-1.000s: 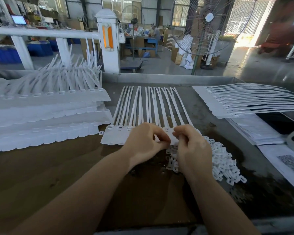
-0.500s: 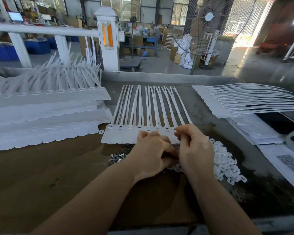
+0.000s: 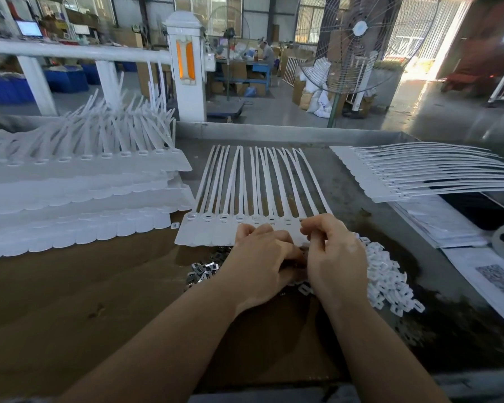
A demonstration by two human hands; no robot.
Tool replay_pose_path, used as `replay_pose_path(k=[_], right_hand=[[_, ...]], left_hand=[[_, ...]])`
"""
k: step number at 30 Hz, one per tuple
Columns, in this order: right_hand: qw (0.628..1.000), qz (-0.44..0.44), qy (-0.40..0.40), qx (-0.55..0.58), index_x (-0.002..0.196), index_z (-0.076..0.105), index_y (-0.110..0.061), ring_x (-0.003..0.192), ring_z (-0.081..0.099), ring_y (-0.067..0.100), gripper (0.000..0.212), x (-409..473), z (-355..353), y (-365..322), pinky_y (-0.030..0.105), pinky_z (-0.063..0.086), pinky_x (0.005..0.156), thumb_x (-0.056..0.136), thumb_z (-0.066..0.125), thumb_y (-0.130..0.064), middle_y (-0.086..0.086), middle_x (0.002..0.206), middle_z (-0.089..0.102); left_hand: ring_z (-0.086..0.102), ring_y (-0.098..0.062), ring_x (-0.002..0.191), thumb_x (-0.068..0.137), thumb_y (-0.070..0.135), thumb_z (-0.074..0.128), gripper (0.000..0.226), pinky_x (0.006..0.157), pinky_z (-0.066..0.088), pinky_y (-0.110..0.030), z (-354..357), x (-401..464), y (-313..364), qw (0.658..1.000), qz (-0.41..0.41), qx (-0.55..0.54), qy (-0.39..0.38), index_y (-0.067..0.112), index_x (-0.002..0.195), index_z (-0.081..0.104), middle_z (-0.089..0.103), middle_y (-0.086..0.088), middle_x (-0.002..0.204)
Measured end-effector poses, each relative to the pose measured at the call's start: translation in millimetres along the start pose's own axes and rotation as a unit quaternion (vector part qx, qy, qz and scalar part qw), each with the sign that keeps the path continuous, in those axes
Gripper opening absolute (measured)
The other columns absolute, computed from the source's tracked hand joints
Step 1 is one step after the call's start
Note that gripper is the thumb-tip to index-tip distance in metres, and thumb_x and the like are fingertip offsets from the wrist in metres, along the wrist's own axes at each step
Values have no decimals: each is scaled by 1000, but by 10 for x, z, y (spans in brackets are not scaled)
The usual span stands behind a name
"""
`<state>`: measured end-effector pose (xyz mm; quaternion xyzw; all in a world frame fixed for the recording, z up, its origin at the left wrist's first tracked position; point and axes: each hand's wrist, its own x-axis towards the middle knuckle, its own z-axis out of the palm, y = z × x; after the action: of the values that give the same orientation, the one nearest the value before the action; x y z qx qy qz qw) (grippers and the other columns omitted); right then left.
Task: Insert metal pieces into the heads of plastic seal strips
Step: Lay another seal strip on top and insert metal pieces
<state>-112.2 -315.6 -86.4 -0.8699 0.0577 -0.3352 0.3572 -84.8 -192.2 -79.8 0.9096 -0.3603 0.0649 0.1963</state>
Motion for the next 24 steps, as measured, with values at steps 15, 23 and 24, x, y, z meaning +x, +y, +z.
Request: replay_pose_path(k=[15,23,24], right_hand=[[998,-66,-1,23,91,68,-10,84,61,16,13,-12,23,28,34,50,78,86,58,-2,-1,87,68],[990,-117,-53,58,91,68,-11,84,62,13,10,-12,26,26,34,54,73,83,65,-5,-3,85,67],[990,-118,-54,59,91,68,-11,84,62,13,10,-9,24,24,34,54,74,83,65,-6,-3,86,67]], left_hand=[[42,-2,84,86,33,64,17,96,32,-36,-39,17,-102,967,-133,-139,166,41,76,53,49,25,78],[44,3,79,86,32,64,17,92,41,-43,-56,20,-117,957,-140,-175,183,42,76,55,53,22,79],[45,3,78,85,31,65,17,91,41,-43,-56,19,-114,958,-134,-176,180,42,77,55,53,23,78]])
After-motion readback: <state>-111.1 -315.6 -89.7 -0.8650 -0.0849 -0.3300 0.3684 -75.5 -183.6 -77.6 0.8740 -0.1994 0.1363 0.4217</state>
